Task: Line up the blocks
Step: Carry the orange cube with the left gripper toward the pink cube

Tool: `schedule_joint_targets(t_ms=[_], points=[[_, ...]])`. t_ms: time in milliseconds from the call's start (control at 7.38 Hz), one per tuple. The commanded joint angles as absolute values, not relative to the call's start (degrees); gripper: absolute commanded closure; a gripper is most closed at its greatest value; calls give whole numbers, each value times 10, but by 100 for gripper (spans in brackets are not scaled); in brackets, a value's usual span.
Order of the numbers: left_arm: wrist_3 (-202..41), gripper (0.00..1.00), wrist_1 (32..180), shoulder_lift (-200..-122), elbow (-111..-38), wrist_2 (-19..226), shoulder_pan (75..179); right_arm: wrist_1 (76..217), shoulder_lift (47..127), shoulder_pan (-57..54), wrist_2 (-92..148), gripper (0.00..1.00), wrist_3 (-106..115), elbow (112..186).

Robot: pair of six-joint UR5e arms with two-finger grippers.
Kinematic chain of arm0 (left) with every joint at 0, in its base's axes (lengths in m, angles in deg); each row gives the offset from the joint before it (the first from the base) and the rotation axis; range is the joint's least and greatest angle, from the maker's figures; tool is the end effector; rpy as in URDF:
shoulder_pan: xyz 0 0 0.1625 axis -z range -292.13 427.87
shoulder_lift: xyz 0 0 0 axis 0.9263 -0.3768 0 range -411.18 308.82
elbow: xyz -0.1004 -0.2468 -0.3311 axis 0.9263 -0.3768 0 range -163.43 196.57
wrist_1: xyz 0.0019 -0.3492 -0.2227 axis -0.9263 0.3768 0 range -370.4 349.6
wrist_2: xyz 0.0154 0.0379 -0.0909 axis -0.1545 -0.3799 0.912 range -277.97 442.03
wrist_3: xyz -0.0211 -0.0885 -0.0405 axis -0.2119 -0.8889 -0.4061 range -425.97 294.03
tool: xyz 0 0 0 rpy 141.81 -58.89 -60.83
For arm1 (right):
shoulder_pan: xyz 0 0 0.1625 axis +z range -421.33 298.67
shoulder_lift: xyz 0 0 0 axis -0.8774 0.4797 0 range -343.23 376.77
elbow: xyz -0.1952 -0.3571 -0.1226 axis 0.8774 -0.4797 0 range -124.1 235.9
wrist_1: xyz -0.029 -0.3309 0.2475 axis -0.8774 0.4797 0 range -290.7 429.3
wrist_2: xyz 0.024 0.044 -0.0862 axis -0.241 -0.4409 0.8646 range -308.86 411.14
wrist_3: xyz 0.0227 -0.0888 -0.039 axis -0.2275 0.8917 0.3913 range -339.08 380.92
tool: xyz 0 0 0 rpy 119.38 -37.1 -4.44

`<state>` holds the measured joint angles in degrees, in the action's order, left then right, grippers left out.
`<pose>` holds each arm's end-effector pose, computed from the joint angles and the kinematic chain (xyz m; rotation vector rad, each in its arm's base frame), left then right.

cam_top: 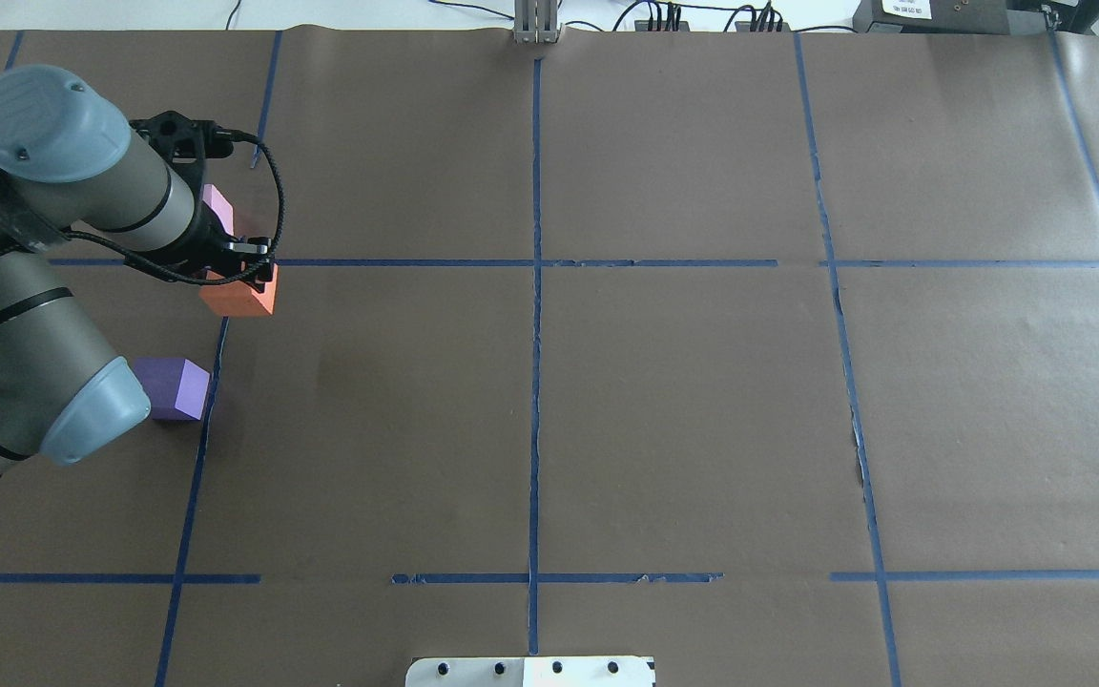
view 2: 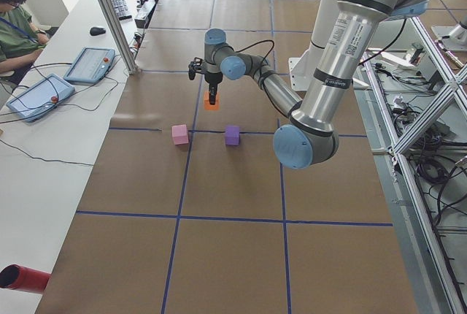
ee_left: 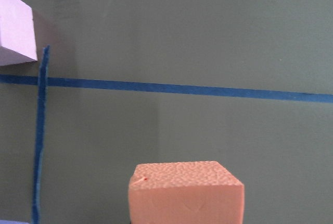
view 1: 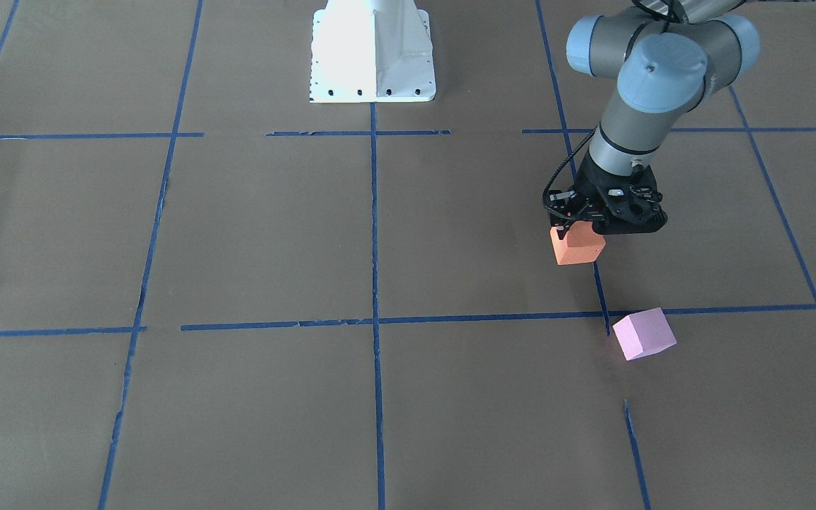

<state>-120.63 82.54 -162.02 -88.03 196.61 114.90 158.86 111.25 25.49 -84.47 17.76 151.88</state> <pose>0.3452 -0.5054 0.3414 0.1235 0.7673 -0.0500 0.0365 -0.4636 0.6422 -0.0121 -0.7965 -0.0137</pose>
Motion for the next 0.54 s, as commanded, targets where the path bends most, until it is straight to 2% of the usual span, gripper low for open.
schedule_joint_targets(t_ms=[0, 406], points=[[-1183, 100, 895, -1600, -834, 1966, 1172, 1589, 1112, 254, -845, 0, 178, 1519], [-1177, 100, 895, -1582, -827, 2000, 1176, 1589, 1112, 255, -845, 0, 178, 1519]])
